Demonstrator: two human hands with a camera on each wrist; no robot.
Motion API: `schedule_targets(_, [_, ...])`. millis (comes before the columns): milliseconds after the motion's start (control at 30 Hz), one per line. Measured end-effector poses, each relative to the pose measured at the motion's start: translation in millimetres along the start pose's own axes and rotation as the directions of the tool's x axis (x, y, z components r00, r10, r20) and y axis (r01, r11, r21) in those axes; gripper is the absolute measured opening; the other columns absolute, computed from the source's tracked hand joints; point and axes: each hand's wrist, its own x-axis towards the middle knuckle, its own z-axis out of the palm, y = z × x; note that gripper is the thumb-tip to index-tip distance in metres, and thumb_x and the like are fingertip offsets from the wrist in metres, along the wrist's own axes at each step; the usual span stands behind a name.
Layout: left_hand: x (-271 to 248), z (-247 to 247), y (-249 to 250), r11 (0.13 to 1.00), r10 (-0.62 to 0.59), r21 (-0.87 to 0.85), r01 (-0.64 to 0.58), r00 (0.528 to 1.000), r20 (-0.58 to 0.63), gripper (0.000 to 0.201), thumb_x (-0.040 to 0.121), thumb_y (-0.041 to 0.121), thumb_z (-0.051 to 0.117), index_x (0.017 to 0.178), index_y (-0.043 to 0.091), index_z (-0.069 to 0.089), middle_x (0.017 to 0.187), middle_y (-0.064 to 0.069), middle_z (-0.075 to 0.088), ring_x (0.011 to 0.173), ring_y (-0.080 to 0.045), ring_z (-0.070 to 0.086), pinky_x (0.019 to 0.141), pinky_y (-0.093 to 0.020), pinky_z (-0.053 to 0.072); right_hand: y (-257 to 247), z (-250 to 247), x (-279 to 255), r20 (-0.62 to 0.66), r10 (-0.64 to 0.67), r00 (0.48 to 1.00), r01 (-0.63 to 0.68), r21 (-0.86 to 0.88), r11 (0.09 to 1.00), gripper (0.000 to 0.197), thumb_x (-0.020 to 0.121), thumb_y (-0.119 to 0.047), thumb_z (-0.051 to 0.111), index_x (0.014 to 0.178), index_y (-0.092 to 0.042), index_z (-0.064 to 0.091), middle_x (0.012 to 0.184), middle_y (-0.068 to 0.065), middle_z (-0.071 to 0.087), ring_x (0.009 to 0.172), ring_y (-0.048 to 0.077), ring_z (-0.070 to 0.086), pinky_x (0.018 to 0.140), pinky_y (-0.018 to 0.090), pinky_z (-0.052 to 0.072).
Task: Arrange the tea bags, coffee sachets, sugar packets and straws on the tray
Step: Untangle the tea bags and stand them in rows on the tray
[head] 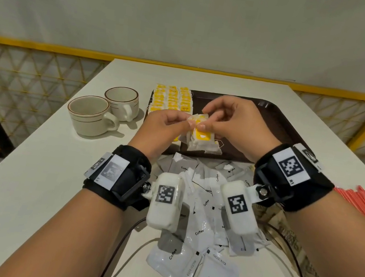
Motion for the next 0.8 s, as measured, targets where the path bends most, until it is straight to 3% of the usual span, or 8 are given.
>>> schedule_targets(100, [-1.6,-0.7,2.9,0.998,-0.023,-0.053,0.023,1.000,0.014,0.005,0.084,0.010,0.069,0.084,0.015,0.070,0.071,0.011,0.069,0.063,0.006,0.061,0.058,-0.005,0.043,0.3,0.6,3.5,-0.006,0.020,1.000,-0.020,0.041,0.999,0.020,0.074,-0.004,0.079,0.085,-0.012,0.065,0.063,0.001,0.066,0.052,0.009,0.060,0.052,0.021,0.052])
schedule_targets(267, [1.3,-3.9,0.0,0.998,-0.048,-0.039,0.047,0.999,-0.014,0.015,0.078,0.001,0.073,0.087,0.013,0.067,0.081,-0.004,0.071,0.072,-0.011,0.065,0.070,-0.018,0.052,5.0,-3.9,18.1,-0.009,0.132,0.991,-0.130,0.139,0.982,0.002,0.088,-0.009,0.067,0.087,-0.011,0.067,0.071,0.005,0.067,0.058,0.012,0.062,0.055,0.021,0.053])
schedule_targets(367, [6.2,-8.6,-2.2,0.999,-0.039,-0.032,0.036,0.991,-0.126,0.017,0.078,0.003,0.074,0.084,0.016,0.064,0.082,-0.004,0.067,0.075,-0.014,0.062,0.074,-0.023,0.050,21.7,-16.0,34.8,0.092,0.211,0.973,-0.180,-0.264,0.948,0.011,0.089,-0.014,0.066,0.100,-0.017,0.068,0.088,0.002,0.066,0.074,0.010,0.062,0.064,0.020,0.052])
schedule_targets(467, [10.0,-17.4,-3.8,1.000,-0.015,0.010,0.018,0.982,-0.187,0.018,0.078,0.007,0.075,0.081,0.018,0.062,0.082,-0.007,0.064,0.076,-0.016,0.060,0.075,-0.026,0.049,41.8,-20.5,47.6,0.305,0.391,0.869,-0.095,-0.672,0.735,0.038,0.085,-0.024,0.072,0.122,-0.023,0.062,0.098,-0.007,0.061,0.082,0.008,0.058,0.065,0.017,0.046])
schedule_targets(533, [11.7,-23.6,-3.9,1.000,0.001,0.029,0.005,0.979,-0.203,0.016,0.077,0.007,0.075,0.080,0.016,0.062,0.083,-0.012,0.065,0.076,-0.018,0.060,0.076,-0.030,0.049,46.5,-18.4,53.0,0.348,0.455,0.819,-0.072,-0.725,0.685,0.040,0.082,-0.030,0.075,0.120,-0.026,0.062,0.094,-0.013,0.057,0.088,0.010,0.060,0.072,0.021,0.049])
schedule_targets(633, [20.6,-28.8,-0.9,0.996,0.002,0.091,0.014,0.985,-0.175,0.014,0.077,0.009,0.076,0.083,0.013,0.064,0.085,-0.013,0.069,0.076,-0.018,0.062,0.078,-0.032,0.052,45.3,-15.5,58.8,0.363,0.484,0.796,-0.078,-0.732,0.677,0.024,0.078,-0.031,0.078,0.096,-0.029,0.063,0.095,-0.010,0.060,0.095,0.017,0.062,0.085,0.031,0.052])
schedule_targets(733, [41.4,-23.7,7.5,0.958,0.019,0.287,-0.002,0.998,-0.058,0.016,0.077,0.011,0.077,0.084,0.016,0.063,0.078,-0.001,0.065,0.070,-0.011,0.058,0.073,-0.025,0.049,41.6,-17.2,60.6,0.344,0.498,0.796,-0.104,-0.733,0.672,0.026,0.076,-0.027,0.080,0.093,-0.019,0.061,0.092,-0.002,0.062,0.082,0.017,0.059,0.072,0.029,0.053])
schedule_targets(800, [59.3,-16.6,13.7,0.910,0.015,0.413,-0.025,1.000,0.027,0.017,0.078,0.011,0.076,0.080,0.019,0.061,0.073,0.003,0.062,0.066,-0.008,0.055,0.066,-0.019,0.046,41.0,-20.6,62.8,0.339,0.495,0.800,-0.121,-0.717,0.687,0.031,0.075,-0.023,0.081,0.096,-0.013,0.060,0.091,0.002,0.060,0.080,0.021,0.060,0.075,0.036,0.056])
